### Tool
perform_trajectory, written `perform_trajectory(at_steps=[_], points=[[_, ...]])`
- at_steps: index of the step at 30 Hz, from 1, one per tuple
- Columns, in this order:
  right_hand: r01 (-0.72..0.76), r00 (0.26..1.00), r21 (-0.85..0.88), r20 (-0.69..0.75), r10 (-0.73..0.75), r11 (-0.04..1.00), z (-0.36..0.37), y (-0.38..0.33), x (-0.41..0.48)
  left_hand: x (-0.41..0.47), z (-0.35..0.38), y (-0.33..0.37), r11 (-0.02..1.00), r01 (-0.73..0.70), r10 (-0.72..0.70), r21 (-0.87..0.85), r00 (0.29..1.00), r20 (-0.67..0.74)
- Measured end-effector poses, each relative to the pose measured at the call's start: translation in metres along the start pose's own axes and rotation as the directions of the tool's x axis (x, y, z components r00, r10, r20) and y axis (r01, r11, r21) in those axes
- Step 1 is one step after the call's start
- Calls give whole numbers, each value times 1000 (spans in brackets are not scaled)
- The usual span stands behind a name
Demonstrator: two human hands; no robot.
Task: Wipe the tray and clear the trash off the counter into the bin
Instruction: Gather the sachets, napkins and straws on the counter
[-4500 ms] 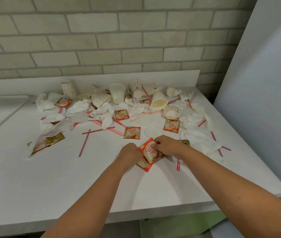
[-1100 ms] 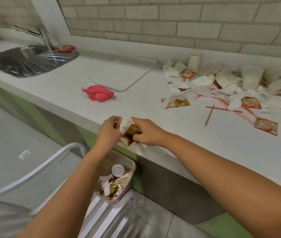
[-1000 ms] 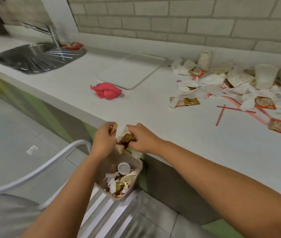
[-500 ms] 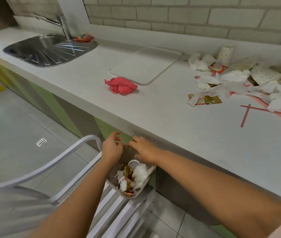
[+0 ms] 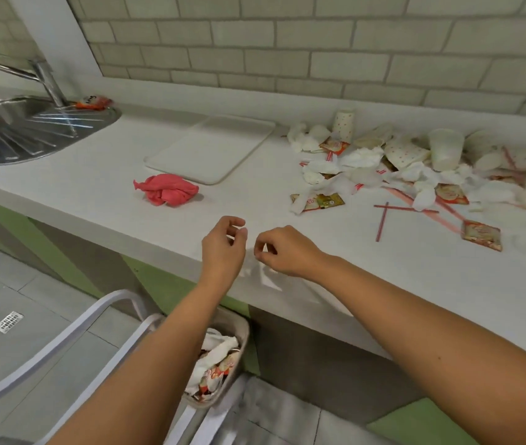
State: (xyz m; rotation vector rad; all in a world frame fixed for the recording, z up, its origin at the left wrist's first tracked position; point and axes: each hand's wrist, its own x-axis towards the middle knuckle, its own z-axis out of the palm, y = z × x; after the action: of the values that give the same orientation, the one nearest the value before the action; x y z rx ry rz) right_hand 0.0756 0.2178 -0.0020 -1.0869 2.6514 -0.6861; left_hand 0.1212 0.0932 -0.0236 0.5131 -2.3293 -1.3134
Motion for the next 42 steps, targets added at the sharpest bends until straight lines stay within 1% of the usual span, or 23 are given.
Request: perform_trajectory(at_steps=[4,7,11,15,19,23,24,26,28,29,30,32,34,36,40,42], points=[[-174,982,-40,-80,170,984,-31,42,-30,-9,46,35,997,-67,71,-39,990,118],[-315,943,-46,-130,307,948,-50,73,-57,-20,82,60,991,-120,131,-65,969,209],[-493,856,-82,-222,466,866,-72,116,-98,-37,129,91,982,-160,184,-101,929,321],[-637,769,-160,-206,606,754,-93,153,-141,-56,171,115,973,-206,230,-103,876,424],[-773,634,-204,-209,745,600,-111,186,-185,-73,207,133,970,-236,236,-65,833,500],[-856,509,-216,-205,836,469,-126,213,-222,-87,235,149,965,-260,238,-39,803,546],[-874,480,-211,-221,849,439,-128,219,-229,-90,242,154,963,-267,241,-35,796,555],[-915,399,-182,-257,880,361,-131,230,-244,-98,258,163,960,-277,250,-42,779,575],[-945,324,-141,-255,911,296,-133,241,-255,-104,272,171,957,-282,261,-59,761,594],[-953,300,-117,-241,923,280,-134,246,-260,-108,279,174,956,-286,267,-66,754,600],[-958,286,-93,-227,931,272,-136,252,-263,-111,286,178,954,-290,273,-72,747,606],[-960,280,-52,-216,936,275,-138,259,-267,-117,297,184,953,-291,277,-81,732,623],[-955,290,-3,-221,931,296,-141,268,-271,-124,309,192,955,-289,262,-70,709,654],[-944,315,31,-219,923,330,-143,274,-275,-132,320,200,961,-273,223,-43,677,702],[-932,357,-16,-184,916,361,-141,284,-279,-147,342,211,973,-231,137,8,603,786],[-923,384,-31,-165,908,385,-140,289,-281,-153,351,216,981,-194,93,29,589,803]])
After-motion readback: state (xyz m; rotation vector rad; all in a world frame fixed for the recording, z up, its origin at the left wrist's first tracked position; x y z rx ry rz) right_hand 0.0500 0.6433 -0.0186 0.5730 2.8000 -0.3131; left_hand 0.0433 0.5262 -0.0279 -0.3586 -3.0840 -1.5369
